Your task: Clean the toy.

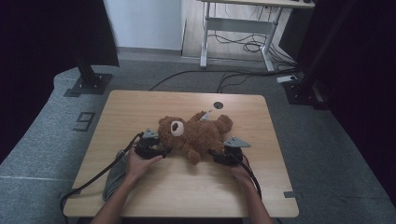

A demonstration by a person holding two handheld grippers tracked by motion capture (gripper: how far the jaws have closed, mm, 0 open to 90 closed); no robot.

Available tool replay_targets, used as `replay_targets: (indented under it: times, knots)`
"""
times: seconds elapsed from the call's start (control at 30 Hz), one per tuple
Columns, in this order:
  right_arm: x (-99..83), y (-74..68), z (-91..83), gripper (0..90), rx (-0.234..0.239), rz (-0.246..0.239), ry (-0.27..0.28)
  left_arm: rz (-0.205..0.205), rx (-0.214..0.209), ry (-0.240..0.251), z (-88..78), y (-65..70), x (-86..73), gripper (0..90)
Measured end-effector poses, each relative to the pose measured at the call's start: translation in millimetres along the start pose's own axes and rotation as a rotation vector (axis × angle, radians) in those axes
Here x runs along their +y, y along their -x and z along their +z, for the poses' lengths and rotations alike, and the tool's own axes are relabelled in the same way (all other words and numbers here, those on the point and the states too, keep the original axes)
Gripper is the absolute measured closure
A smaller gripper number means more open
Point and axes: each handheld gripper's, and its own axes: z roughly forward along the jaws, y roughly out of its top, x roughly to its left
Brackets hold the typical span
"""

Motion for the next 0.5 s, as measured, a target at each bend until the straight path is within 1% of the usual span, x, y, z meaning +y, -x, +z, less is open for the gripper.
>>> replay_targets:
  times: [0.03, 0.07, 0.13, 0.17, 0.23, 0.3, 0.4, 0.47, 0.5]
  knots:
    - [1.0, -0.4, -4.1, 22.3, 0.011, 0.019, 0.017, 0.001, -0.003, 0.010, -3.1, 1.1, -0.4, 28.0]
    - [2.6, -0.3, -9.5, 19.2, 0.020, 0.040, 0.032, 0.005, -0.008, 0.021, -7.1, 2.1, -0.8, 27.5]
    - [5.2, -1.8, -21.5, 14.4, 0.046, 0.060, 0.063, 0.013, -0.019, 0.041, -15.8, 5.8, -2.8, 27.1]
    - [5.1, -4.0, -28.0, 14.7, 0.046, 0.053, 0.083, 0.015, -0.022, 0.047, -19.2, 7.4, -3.9, 26.8]
    - [3.4, -8.7, -39.7, 14.8, 0.036, 0.045, 0.099, 0.023, -0.027, 0.074, -29.7, 12.0, -7.8, 26.8]
    - [0.4, -11.2, -48.8, 14.8, 0.037, 0.063, 0.113, 0.030, -0.032, 0.096, -39.4, 16.0, -10.5, 26.8]
    - [-5.1, -14.1, -59.3, 16.1, 0.041, 0.079, 0.130, 0.054, -0.044, 0.115, -54.2, 21.8, -11.9, 26.9]
    - [-9.6, -16.5, -65.4, 20.0, 0.052, 0.080, 0.142, 0.061, -0.057, 0.128, -64.5, 24.3, -14.0, 26.9]
    - [-14.6, -18.3, -69.9, 22.0, 0.061, 0.073, 0.157, 0.064, -0.060, 0.131, -69.1, 25.3, -15.5, 26.9]
